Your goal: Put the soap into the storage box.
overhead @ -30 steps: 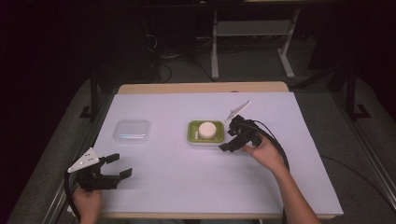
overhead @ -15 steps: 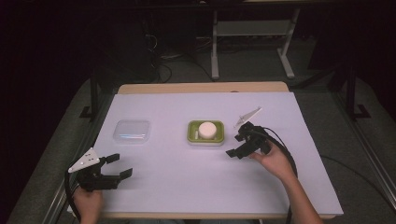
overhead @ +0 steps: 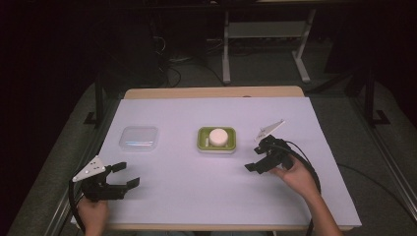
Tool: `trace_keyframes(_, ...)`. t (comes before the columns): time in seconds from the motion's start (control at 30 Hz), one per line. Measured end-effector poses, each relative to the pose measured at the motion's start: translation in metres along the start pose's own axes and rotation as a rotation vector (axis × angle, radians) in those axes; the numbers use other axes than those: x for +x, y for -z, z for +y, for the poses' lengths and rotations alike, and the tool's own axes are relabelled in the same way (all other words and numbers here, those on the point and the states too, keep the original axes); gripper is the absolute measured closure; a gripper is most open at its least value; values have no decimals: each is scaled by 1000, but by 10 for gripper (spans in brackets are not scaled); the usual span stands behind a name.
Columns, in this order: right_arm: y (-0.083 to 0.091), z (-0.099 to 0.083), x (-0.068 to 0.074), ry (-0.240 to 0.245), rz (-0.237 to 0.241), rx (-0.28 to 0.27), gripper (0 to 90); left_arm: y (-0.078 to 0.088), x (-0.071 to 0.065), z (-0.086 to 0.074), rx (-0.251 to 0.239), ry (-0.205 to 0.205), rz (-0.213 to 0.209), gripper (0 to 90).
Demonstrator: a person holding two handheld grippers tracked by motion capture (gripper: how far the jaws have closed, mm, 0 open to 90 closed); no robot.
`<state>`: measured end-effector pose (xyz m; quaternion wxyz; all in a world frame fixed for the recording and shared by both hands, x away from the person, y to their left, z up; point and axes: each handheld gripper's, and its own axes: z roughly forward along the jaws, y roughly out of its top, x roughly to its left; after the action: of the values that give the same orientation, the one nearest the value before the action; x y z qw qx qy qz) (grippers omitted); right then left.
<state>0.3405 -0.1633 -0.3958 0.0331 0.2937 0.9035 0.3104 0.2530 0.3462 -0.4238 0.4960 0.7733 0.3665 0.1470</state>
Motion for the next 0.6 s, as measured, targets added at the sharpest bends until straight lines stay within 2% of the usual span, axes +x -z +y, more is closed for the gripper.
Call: trace_keyframes(0.6, 12, -29, 4, -34, -11, -15, 233, 0, 0, 0, 2, 3, 1, 145)
